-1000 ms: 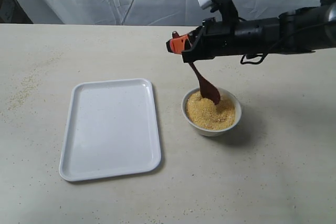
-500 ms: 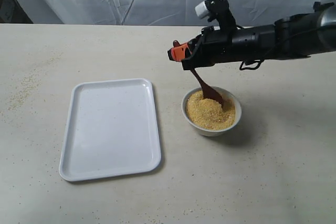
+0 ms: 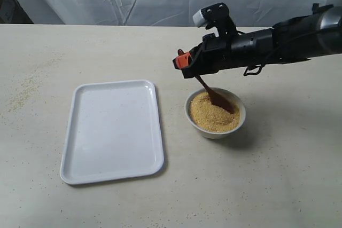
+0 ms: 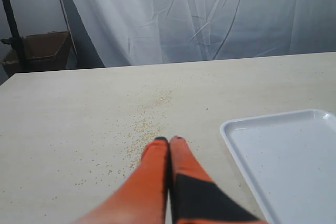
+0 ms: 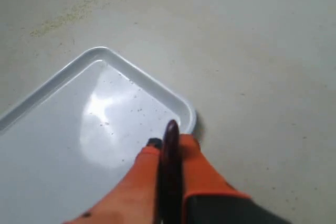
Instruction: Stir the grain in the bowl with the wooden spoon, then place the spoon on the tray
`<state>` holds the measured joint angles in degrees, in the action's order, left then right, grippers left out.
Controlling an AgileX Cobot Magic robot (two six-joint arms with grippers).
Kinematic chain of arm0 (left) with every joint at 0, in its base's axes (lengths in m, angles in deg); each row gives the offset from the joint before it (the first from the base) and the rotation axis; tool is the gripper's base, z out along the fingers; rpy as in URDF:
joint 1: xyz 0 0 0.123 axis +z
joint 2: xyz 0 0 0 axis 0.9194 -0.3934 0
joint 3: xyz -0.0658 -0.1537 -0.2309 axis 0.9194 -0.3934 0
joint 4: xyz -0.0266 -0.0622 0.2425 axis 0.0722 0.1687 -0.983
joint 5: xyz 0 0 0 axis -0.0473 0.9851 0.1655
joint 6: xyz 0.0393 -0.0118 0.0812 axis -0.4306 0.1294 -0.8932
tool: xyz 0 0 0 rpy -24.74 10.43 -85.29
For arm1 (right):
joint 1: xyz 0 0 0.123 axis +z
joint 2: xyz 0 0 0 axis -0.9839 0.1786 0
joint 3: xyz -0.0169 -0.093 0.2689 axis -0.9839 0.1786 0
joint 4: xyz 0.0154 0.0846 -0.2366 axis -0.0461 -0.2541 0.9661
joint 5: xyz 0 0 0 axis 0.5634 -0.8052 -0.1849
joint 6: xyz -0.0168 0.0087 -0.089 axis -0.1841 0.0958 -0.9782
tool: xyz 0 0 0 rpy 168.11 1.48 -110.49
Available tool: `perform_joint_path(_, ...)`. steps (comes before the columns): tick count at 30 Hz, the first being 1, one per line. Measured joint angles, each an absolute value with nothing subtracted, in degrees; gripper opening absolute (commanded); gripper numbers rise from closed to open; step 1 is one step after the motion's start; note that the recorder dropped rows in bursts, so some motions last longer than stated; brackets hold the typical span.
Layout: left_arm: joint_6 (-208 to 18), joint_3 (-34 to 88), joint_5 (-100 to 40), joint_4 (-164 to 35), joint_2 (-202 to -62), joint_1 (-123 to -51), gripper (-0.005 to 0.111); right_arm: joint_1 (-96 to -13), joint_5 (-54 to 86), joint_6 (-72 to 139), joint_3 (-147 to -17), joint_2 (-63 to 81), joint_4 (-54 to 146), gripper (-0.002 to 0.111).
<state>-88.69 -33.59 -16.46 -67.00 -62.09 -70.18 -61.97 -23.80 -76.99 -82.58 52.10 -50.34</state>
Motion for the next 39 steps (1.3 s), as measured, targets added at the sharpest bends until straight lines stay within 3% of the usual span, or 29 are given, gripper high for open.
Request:
perform_joint_path(15,-88.69,-33.59,-16.46,-67.00,-62.09,-70.18,0.000,-59.61,-23.72,-75.70,-82.58,43.69,-46.69,-0.001)
perform_joint_path(23,-88.69,-33.59,-16.46,-67.00,-62.09,-70.18,0.000,-55.19,-23.62,-75.14,-82.58,46.55,-45.97,-0.001)
perform_joint_path(34,-88.69,-33.59,-16.46,-67.00,-62.09,-70.18,0.000,-53.88,-6.26,-75.04,-82.58,50.80,-45.75,-0.001)
perform_joint_path(39,-88.69,-33.59,-16.46,-67.00,-62.09,-70.18,0.000,-53.88,-5.08,-75.04,-82.58,48.45,-45.75,-0.001)
